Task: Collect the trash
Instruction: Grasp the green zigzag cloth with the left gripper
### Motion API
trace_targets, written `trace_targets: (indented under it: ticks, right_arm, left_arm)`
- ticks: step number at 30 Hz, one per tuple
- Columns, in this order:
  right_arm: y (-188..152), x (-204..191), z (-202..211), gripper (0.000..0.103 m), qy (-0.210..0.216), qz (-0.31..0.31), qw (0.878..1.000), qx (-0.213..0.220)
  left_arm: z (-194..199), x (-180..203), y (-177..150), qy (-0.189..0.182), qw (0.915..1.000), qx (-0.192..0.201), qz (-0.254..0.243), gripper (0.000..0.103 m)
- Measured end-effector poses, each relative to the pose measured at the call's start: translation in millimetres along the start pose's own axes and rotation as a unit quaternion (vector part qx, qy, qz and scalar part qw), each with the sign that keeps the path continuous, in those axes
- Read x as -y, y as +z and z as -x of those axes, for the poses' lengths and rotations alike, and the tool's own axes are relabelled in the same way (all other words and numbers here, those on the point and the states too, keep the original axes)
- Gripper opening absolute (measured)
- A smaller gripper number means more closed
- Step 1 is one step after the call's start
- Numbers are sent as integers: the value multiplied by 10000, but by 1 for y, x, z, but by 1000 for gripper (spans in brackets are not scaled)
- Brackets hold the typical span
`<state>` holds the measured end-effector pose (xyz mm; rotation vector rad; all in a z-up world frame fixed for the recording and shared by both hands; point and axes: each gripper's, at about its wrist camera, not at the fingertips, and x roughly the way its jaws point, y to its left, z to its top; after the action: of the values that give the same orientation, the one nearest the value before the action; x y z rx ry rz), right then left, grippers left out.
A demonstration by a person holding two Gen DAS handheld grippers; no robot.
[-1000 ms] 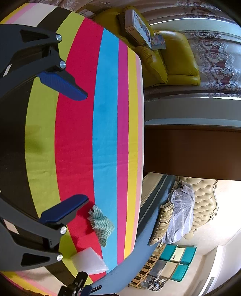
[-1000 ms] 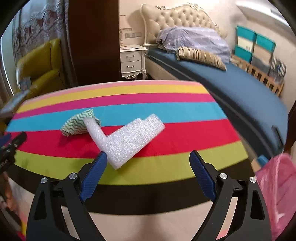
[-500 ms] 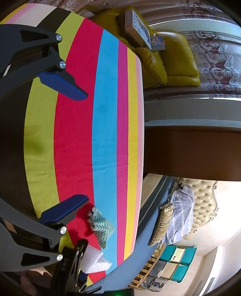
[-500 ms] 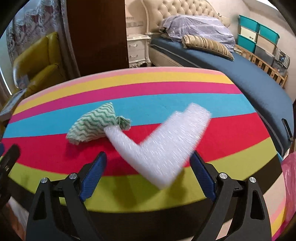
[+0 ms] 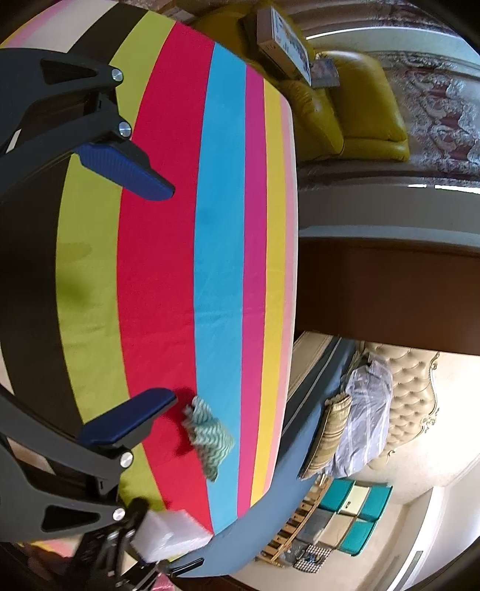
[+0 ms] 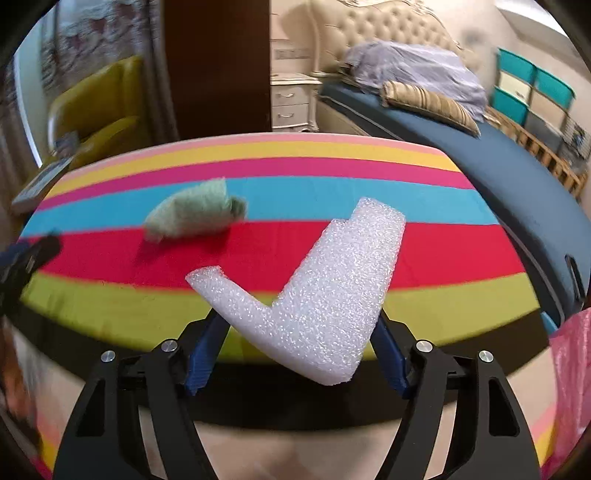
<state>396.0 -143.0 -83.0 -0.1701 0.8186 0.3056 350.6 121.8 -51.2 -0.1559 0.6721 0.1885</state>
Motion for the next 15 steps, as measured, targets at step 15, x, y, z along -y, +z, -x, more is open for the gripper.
trace_targets:
  ticks: [15]
  right_arm:
    - [-40,41,27,68,-195,-248,9994,167]
  left_arm:
    - [1,34,-11,-109,9982,1,-596,98]
